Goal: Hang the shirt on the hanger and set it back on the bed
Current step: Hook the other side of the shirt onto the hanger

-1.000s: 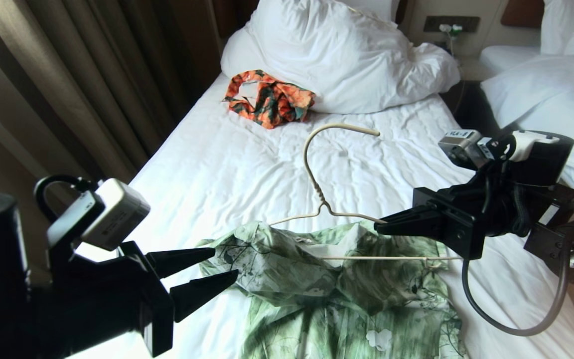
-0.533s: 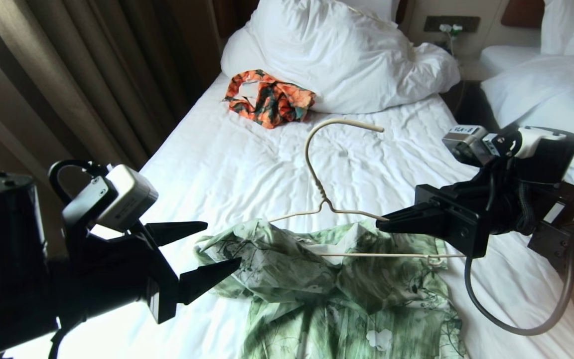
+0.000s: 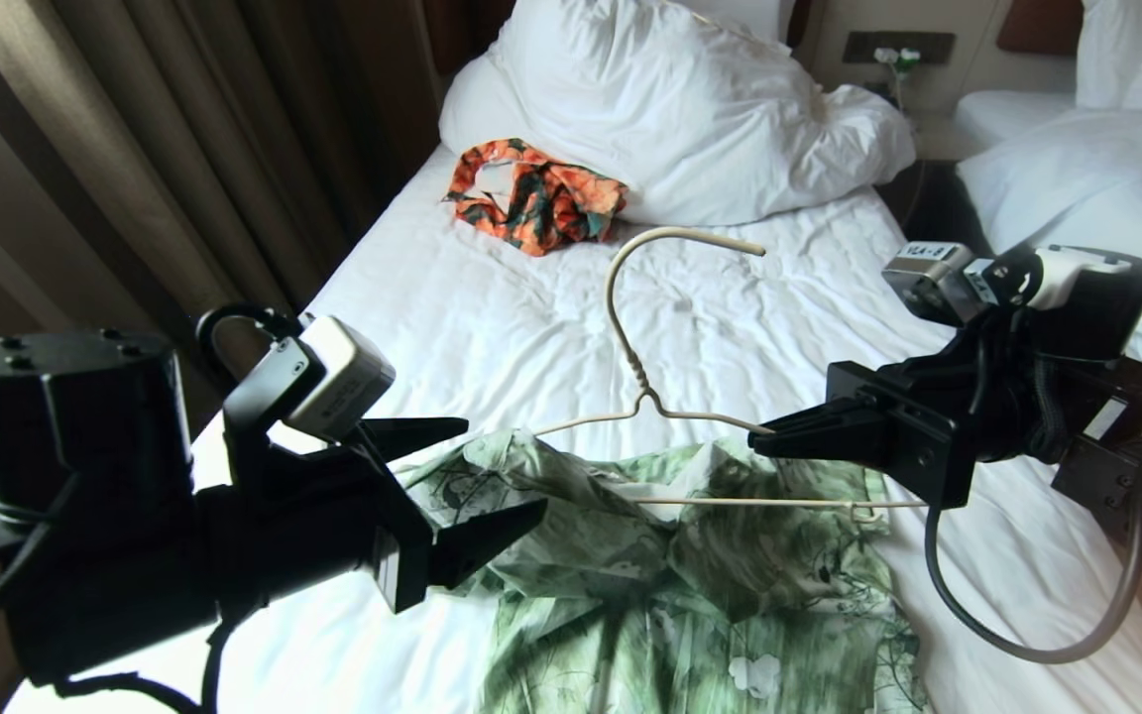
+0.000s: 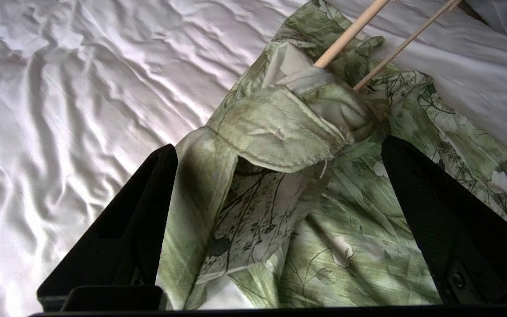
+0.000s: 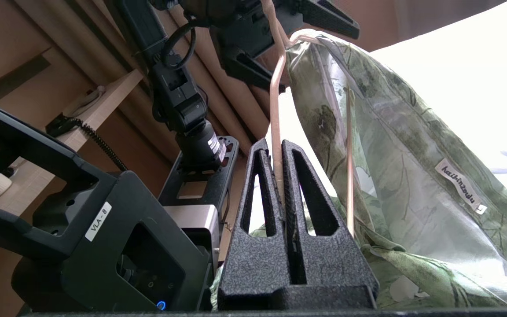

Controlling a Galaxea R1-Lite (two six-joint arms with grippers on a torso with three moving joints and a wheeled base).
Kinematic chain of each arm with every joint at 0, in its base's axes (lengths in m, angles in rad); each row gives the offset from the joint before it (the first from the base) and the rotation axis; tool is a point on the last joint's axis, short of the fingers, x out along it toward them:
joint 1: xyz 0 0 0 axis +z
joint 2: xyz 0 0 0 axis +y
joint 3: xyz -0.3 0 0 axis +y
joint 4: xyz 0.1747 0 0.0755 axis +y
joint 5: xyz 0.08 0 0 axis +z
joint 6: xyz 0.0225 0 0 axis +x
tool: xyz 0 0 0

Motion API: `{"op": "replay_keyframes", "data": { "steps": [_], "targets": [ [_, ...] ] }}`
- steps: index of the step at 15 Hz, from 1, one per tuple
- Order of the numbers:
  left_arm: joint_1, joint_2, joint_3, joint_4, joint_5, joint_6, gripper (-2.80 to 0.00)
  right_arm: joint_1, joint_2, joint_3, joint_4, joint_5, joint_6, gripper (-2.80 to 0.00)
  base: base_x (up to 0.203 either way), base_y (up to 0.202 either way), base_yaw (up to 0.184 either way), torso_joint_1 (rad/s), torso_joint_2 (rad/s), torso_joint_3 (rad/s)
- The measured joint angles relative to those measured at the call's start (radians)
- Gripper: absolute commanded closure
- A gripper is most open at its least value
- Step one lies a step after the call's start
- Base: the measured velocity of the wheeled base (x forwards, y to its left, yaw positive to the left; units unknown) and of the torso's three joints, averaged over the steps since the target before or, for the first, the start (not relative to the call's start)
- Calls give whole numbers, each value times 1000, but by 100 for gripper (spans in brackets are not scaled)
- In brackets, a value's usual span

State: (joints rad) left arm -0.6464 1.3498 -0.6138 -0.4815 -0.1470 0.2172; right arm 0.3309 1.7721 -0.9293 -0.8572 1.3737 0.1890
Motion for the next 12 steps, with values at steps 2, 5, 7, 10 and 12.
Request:
{"op": "replay_keyframes", "data": {
  "steps": [2,5,7,10,12],
  "targets": [
    [-15,38,-6,-33,-7,-2,-280,-1,-1,0,0,1,1,0,0,0,0,0,0,0],
    [-26,112,-30,-137,-9,-8,-280,-2,-4,-1,0,1,8,0,0,0,0,0,0,0],
    [-37,151,-51,-164,-8,-29,0,-9,-7,-6,-1,1,27,0,0,0,0,0,0,0],
    [-48,181,-56,-165,-9,-46,0,-18,-9,-12,-1,1,31,0,0,0,0,0,0,0],
    [-58,188,-59,-166,-8,-57,0,-20,-9,-15,-1,1,31,0,0,0,0,0,0,0]
  ]
}}
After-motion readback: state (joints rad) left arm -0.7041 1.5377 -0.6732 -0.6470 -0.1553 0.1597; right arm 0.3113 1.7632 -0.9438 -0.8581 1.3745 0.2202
